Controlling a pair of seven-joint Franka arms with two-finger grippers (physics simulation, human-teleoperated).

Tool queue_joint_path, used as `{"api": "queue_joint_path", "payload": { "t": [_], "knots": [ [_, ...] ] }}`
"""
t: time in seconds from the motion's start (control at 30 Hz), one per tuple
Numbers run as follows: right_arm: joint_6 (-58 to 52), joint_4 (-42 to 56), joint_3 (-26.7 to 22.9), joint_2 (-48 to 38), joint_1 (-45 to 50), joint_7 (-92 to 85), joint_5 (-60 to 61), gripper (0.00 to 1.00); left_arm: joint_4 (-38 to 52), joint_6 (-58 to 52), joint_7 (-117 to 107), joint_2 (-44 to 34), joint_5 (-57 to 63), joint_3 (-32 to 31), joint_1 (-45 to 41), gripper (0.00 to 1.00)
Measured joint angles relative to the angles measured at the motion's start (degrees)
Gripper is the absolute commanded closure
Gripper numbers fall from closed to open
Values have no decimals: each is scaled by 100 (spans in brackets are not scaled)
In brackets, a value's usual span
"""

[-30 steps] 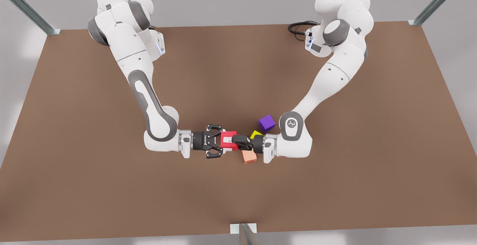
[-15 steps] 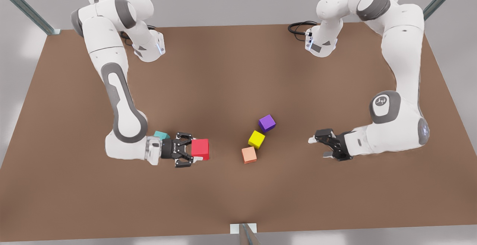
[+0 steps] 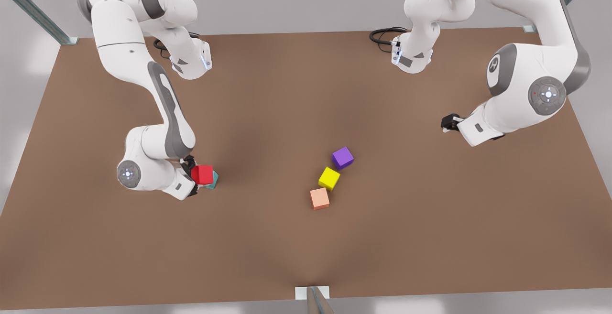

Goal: Pick up red wooden cube and pass to hand red wooden cube and place in blue wooden cube

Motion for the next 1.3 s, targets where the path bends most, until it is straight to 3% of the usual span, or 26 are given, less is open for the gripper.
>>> {"api": "queue_joint_path", "payload": {
  "t": [0.53, 1.13, 1.17, 1.2, 1.23, 1.3],
  "knots": [
    [1505, -1311, -5, -437, 236, 2052, -759, 40, 113, 44, -214, 221, -78, -11, 168, 0],
    [1837, -1705, -19, -549, 365, 2878, -1054, 39, 136, 46, -342, 223, -84, -6, 186, 0],
    [1840, -1710, -20, -539, 373, 2904, -1054, 38, 136, 46, -346, 223, -83, -6, 185, 0],
    [1843, -1708, -20, -530, 383, 2931, -1056, 28, 137, 46, -350, 223, -84, -6, 181, 0],
    [1853, -1708, -20, -520, 389, 2969, -1073, 0, 138, 46, -354, 223, -86, -6, 179, 0],
    [1870, -1711, -20, -512, 391, 3048, -1099, 0, 139, 46, -360, 223, -85, -6, 184, 0]
  ]
}}
